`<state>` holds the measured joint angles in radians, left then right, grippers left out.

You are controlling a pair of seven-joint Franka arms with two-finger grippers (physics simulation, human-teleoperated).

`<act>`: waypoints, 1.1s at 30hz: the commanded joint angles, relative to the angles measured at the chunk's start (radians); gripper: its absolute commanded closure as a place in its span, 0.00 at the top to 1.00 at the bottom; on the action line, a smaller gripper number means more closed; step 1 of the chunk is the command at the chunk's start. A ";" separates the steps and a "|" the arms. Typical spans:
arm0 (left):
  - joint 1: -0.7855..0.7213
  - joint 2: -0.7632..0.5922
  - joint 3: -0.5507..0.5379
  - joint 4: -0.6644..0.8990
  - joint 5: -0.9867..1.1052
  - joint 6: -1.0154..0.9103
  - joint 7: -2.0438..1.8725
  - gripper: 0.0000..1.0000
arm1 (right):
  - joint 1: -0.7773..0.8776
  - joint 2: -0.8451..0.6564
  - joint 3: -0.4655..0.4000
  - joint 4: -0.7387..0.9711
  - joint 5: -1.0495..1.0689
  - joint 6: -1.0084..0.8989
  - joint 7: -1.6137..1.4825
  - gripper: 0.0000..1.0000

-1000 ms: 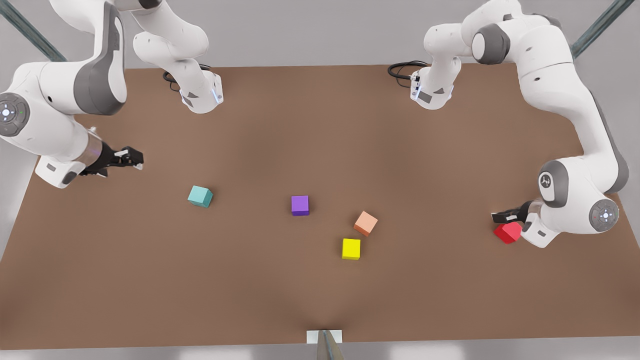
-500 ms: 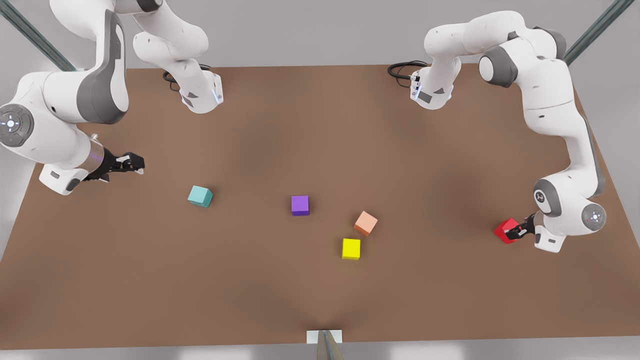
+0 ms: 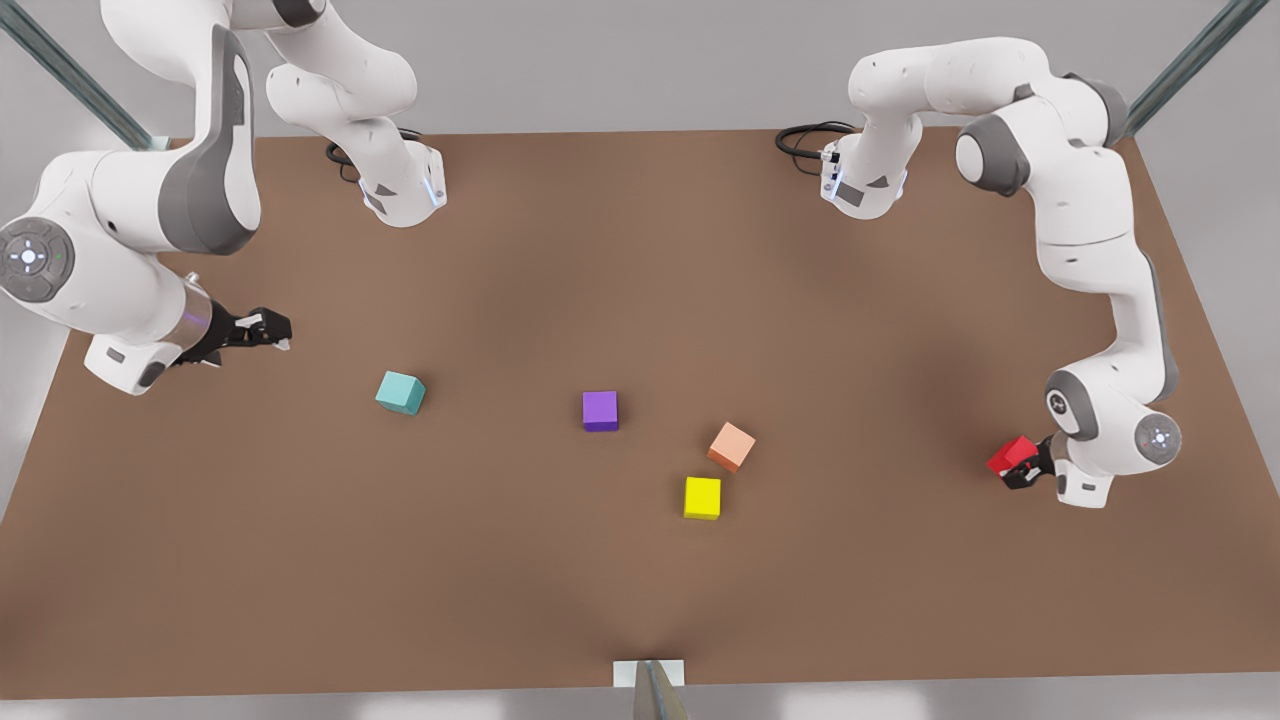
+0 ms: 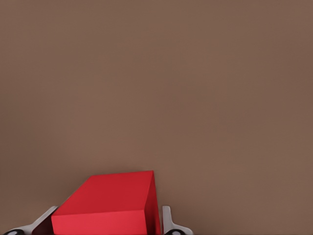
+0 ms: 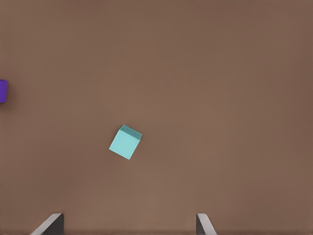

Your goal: Pick up red wooden cube and pass to hand red wooden cube and place in blue wooden cube

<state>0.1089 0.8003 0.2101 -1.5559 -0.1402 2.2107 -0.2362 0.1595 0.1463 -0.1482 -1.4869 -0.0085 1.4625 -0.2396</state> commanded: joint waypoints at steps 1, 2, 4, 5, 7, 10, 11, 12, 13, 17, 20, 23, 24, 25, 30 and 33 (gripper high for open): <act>0.000 0.008 0.000 0.000 0.001 0.021 -0.066 1.00 | 0.000 -0.001 -0.001 0.000 -0.001 -0.001 -0.010 1.00; 0.000 0.007 -0.001 0.000 0.001 0.020 -0.069 0.89 | 0.000 -0.001 -0.001 0.000 0.001 -0.001 -0.010 1.00; 0.002 0.005 -0.006 0.000 0.001 0.018 -0.068 0.55 | 0.000 -0.001 -0.001 0.000 0.001 -0.001 -0.010 1.00; 0.002 0.005 -0.009 0.000 0.001 0.018 -0.069 0.54 | 0.000 -0.001 -0.001 0.000 0.002 -0.002 -0.010 1.00; 0.000 0.002 -0.029 0.002 0.001 0.014 -0.072 0.54 | -0.002 -0.001 -0.001 0.000 0.002 -0.002 -0.010 1.00; -0.012 -0.024 -0.097 0.173 -0.004 -0.305 -0.124 0.54 | -0.006 0.001 -0.001 0.000 0.002 -0.002 -0.010 1.00; -0.021 -0.026 -0.133 0.274 -0.012 -0.437 -0.170 0.54 | -0.008 0.001 -0.001 0.000 0.002 -0.001 -0.012 1.00; -0.021 -0.024 -0.227 0.410 -0.012 -0.618 -0.195 0.54 | -0.008 0.001 -0.001 0.002 0.004 -0.001 -0.017 1.00; -0.023 -0.023 -0.343 0.461 -0.012 -0.698 -0.196 0.54 | -0.008 0.004 -0.001 0.008 0.004 -0.001 -0.017 1.00; -0.026 0.007 -0.810 0.482 -0.088 -0.700 -0.196 0.54 | -0.006 0.082 0.007 0.037 0.241 -0.016 -0.144 1.00; -0.038 0.071 -0.937 0.481 -0.228 -0.534 -0.140 0.54 | -0.009 0.202 0.004 0.040 0.487 -0.033 -0.188 1.00; -0.084 0.164 -0.969 0.525 -0.268 -0.388 0.118 0.48 | -0.043 0.390 0.004 0.046 0.870 -0.034 -0.302 1.00; -0.101 0.204 -0.971 0.557 -0.302 -0.365 0.146 0.49 | -0.043 0.435 0.006 0.057 0.990 -0.034 -0.381 1.00; -0.123 0.224 -0.971 0.594 -0.305 -0.333 0.205 0.49 | -0.041 0.463 0.010 0.051 1.097 -0.034 -0.515 1.00; -0.138 0.298 -1.018 0.594 -0.386 -0.180 0.385 0.52 | 0.000 0.434 0.010 -0.075 1.248 0.162 -1.202 1.00; -0.147 0.347 -1.046 0.593 -0.453 -0.118 0.521 0.52 | 0.046 0.400 0.010 -0.153 1.358 0.347 -1.658 1.00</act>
<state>-0.0358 1.1386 -0.8295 -0.9632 -0.5281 1.9832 -0.1355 0.1963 0.5514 -0.1375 -1.6288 1.2386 1.6068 -0.7728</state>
